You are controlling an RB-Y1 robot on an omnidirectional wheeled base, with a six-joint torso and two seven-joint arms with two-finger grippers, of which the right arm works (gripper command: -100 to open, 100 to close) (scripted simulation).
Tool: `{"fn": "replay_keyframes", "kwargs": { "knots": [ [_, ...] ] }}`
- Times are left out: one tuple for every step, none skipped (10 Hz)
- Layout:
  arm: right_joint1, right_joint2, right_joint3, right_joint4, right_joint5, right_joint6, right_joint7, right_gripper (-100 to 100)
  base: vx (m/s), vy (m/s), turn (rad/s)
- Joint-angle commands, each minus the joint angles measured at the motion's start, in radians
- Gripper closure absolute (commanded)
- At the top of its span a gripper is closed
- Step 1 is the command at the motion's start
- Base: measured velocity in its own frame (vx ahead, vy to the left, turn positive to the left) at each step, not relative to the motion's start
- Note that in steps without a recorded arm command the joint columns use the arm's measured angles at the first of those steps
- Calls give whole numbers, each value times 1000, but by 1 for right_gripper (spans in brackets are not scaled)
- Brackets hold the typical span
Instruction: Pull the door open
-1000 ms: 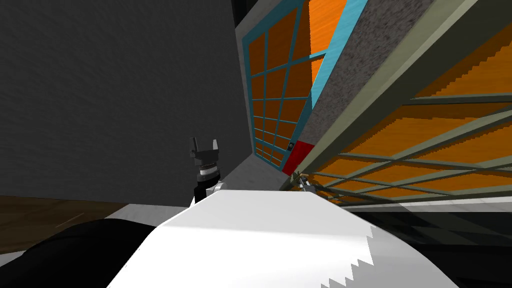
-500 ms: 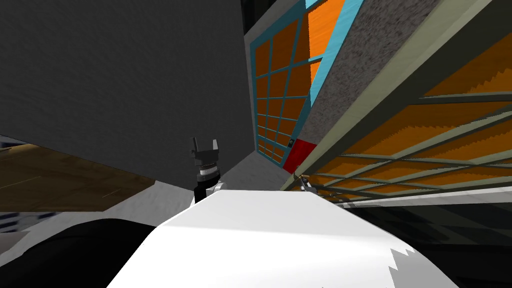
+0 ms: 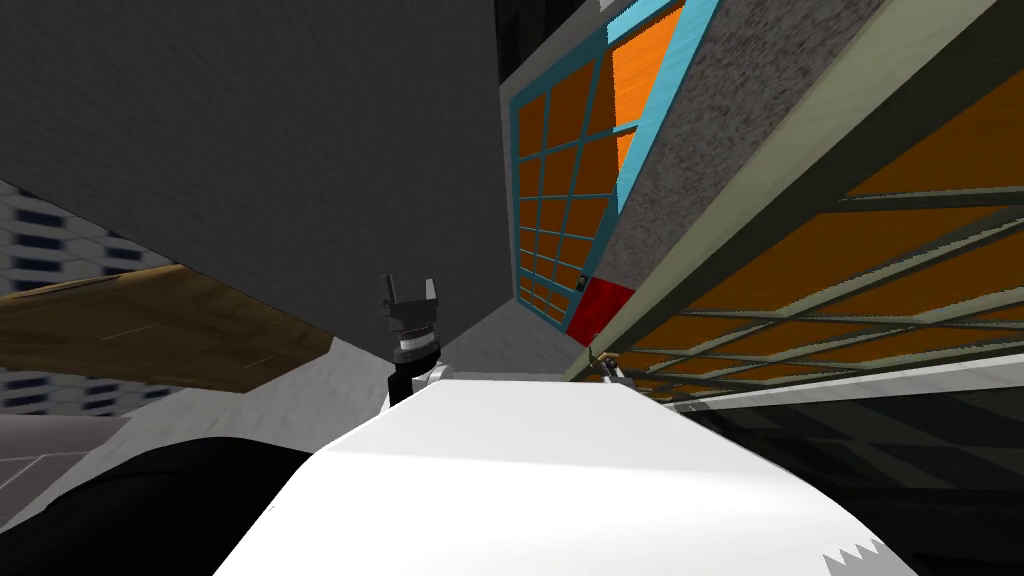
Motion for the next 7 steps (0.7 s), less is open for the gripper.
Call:
{"fn": "replay_keyframes", "kwargs": {
  "knots": [
    [0,-7,7,5,7,-22,-11,100,-249,-33,166],
    [0,-11,12,11,11,-34,-18,100,-221,-47,109],
    [-1,-16,17,18,16,-46,-25,100,-187,-55,115],
    [-1,-21,22,24,20,-58,-32,100,-196,-30,122],
    [-1,-26,27,31,25,-71,-40,100,-209,-17,117],
    [-1,-30,32,37,29,-82,-47,100,-184,-54,108],
    [-1,-34,36,42,32,-92,-53,100,-201,-74,113]
  ]
}}
